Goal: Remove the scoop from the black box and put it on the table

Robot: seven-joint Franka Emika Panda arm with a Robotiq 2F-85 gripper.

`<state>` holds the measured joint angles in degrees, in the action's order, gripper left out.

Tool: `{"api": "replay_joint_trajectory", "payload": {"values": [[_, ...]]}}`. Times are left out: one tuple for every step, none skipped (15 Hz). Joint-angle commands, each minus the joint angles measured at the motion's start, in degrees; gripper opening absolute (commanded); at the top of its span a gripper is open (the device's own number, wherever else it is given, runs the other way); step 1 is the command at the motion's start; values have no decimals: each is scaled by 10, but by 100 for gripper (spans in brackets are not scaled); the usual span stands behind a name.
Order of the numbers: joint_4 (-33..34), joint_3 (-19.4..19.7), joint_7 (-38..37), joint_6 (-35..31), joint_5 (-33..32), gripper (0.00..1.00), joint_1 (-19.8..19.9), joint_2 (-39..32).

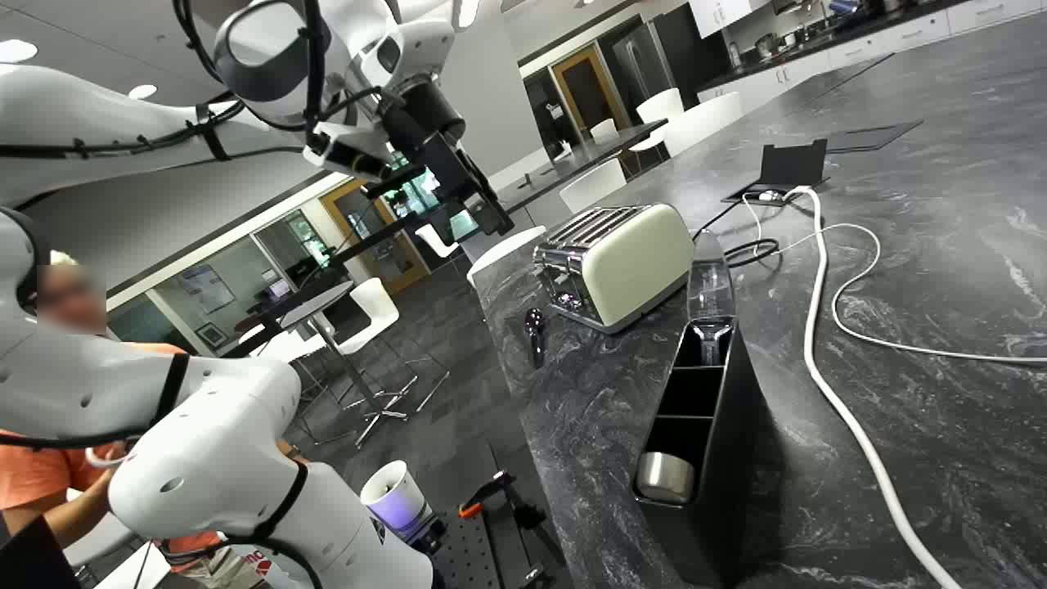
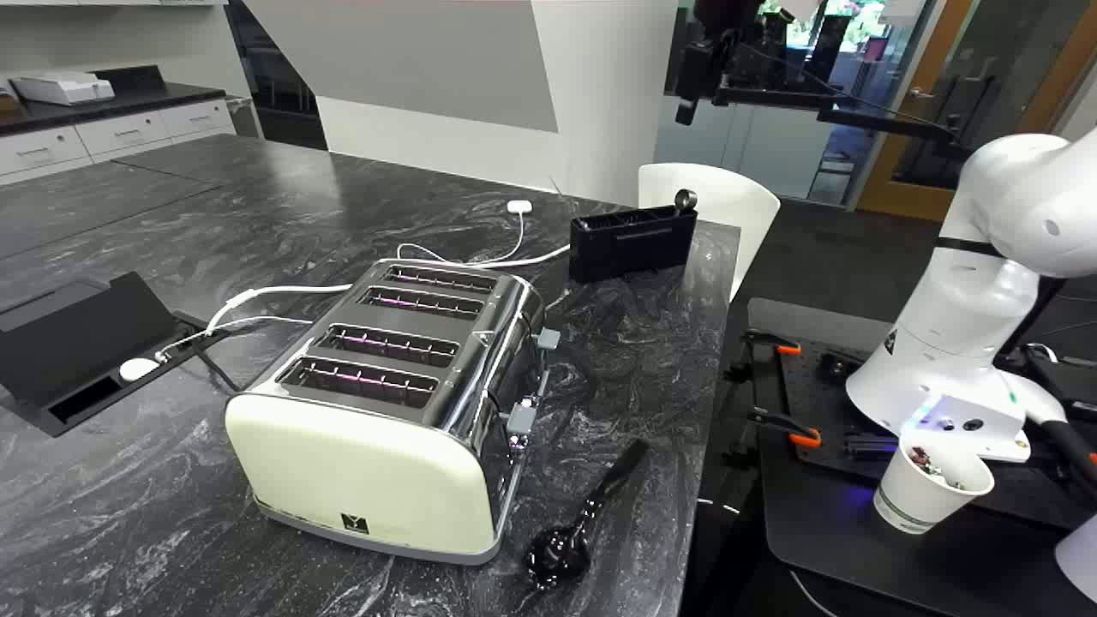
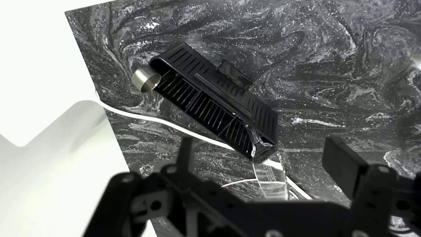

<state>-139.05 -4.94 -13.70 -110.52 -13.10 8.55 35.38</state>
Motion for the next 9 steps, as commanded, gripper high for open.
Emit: {"api": "replay_joint_trajectory", "payload": {"values": [[1,8,-4,2,-5,100,-10,-1],[1,8,-4,2,-5,100,-10,-1],[1,8,-4,2,-5,100,-10,-1],[1,8,-4,2,-5,100,-10,-1],[1,8,-4,2,-5,100,-10,-1],[-2,8,3,-21,-21,100,-7,-10],[-4,14,18,-42,-33,100,-7,-20],[-7,24,40,-74,-47,100,-8,-35],[-10,33,62,-109,-64,100,-6,-52]]}}
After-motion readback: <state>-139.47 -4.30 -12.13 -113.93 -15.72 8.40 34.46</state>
